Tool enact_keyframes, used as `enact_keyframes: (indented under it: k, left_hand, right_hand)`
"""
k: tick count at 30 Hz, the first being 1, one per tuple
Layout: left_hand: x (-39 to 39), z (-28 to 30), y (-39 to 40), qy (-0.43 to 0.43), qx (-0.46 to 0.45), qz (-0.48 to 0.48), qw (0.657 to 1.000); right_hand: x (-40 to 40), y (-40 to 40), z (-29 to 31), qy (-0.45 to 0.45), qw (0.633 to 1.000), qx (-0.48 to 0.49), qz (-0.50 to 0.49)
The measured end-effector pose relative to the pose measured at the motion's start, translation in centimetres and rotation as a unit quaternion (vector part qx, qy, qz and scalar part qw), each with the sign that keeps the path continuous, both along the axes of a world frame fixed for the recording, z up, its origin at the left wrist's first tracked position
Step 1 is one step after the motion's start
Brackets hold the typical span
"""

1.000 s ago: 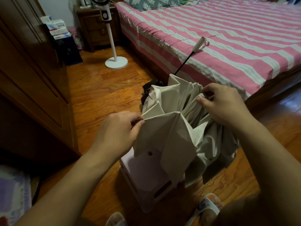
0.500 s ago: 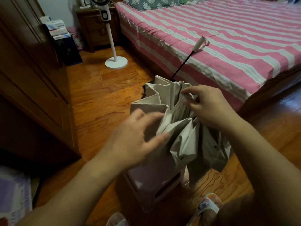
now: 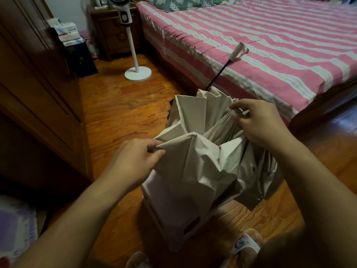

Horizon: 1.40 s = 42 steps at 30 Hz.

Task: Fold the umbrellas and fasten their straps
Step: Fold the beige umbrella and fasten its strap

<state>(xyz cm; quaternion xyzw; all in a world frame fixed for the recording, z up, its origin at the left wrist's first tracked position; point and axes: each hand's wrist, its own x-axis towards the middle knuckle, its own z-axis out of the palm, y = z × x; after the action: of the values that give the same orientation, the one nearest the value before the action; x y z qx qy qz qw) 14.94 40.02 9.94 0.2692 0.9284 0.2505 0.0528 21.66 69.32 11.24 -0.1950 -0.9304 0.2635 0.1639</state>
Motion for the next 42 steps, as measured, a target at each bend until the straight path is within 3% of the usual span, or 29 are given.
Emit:
enact_keyframes:
  k: [7,13,18,22,26,33,37,42]
  left_hand:
    - [0.0,0.4,-1.5,0.126,0.027,-0.140,0.982]
    - [0.6,0.5,-0.6,0.184,0.031,-0.103,0.977]
    - [0.0,0.9,-1.1,0.154,0.083,-0.062,0.983]
    - [-0.2,0.9,-1.4,0.126,0.046,-0.131,0.982]
    - [0.1,1.1,-1.5,0.117,0.083,-0.129,0.981]
    - [-0.6,1.0,-1.5,0.074,-0.014,-0.095,0.993]
    - [-0.4,1.2,-1.2,0.106,0.062,-0.077,0.989]
    - [-1.7,1.3,-2.6,0.010,0.065,-0.047,0.997]
  right_hand:
    - [0.7,-0.3,0.8,-0.003,0.999,0.001,0.032]
    - [0.2,-1.4,0.5,0.017,0.998,0.037,0.040]
    - [0.2,-0.9,0.5,0.013,0.998,0.042,0.037]
    - [0.5,-0.4,0.5,0.015,0.999,0.030,0.030]
    - [0.9,-0.6,1.0,0.029,0.998,0.028,0.049]
    - [0.1,-1.8,1.1,0.019,0.994,0.046,0.092]
    - [-0.6,-2.4,0.9,0.017,0.994,0.048,0.100]
    - [-0.7,-1.4,0.8,0.009,0.997,0.036,0.073]
